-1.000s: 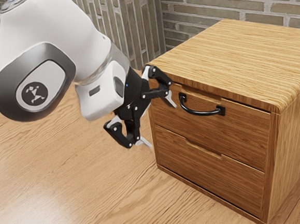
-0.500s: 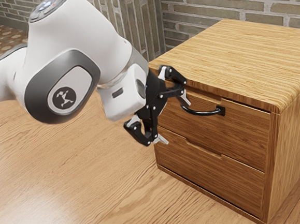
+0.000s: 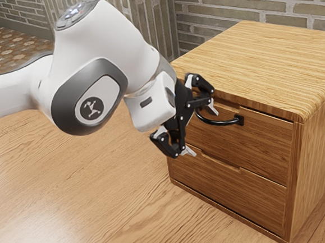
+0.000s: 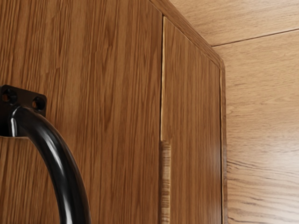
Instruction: Pull the drawer handle with one arm to open the drawer
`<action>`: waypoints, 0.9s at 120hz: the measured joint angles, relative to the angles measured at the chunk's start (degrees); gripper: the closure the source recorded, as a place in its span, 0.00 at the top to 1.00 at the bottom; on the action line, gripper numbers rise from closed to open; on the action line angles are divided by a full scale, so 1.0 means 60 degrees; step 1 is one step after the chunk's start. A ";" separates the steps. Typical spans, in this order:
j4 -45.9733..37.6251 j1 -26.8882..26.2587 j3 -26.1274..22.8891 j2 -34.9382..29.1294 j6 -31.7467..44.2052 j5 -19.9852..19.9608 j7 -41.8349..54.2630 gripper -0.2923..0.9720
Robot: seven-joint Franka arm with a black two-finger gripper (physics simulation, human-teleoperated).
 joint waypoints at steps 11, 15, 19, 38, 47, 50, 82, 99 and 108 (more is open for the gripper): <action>0.0003 0.0000 0.0001 0.0063 0.0062 0.0004 -0.0056 0.77; 0.0002 -0.0002 0.0001 0.0082 0.0090 0.0004 -0.0075 0.77; 0.0001 -0.0003 -0.0003 0.0092 0.0117 0.0004 -0.0092 0.77; -0.0018 -0.0018 0.0001 0.0117 0.0211 0.0033 -0.0178 0.78; -0.0054 -0.0032 0.0016 0.0094 0.0237 0.0052 -0.0217 0.77; -0.0071 -0.0035 0.0024 0.0079 0.0242 0.0058 -0.0228 0.77; -0.0281 -0.0042 0.0059 0.0016 0.0274 0.0066 -0.0341 0.77; -0.0315 -0.0043 0.0060 0.0008 0.0283 0.0065 -0.0398 0.75; -0.0314 -0.0046 0.0059 -0.0014 0.0287 0.0065 -0.0430 0.70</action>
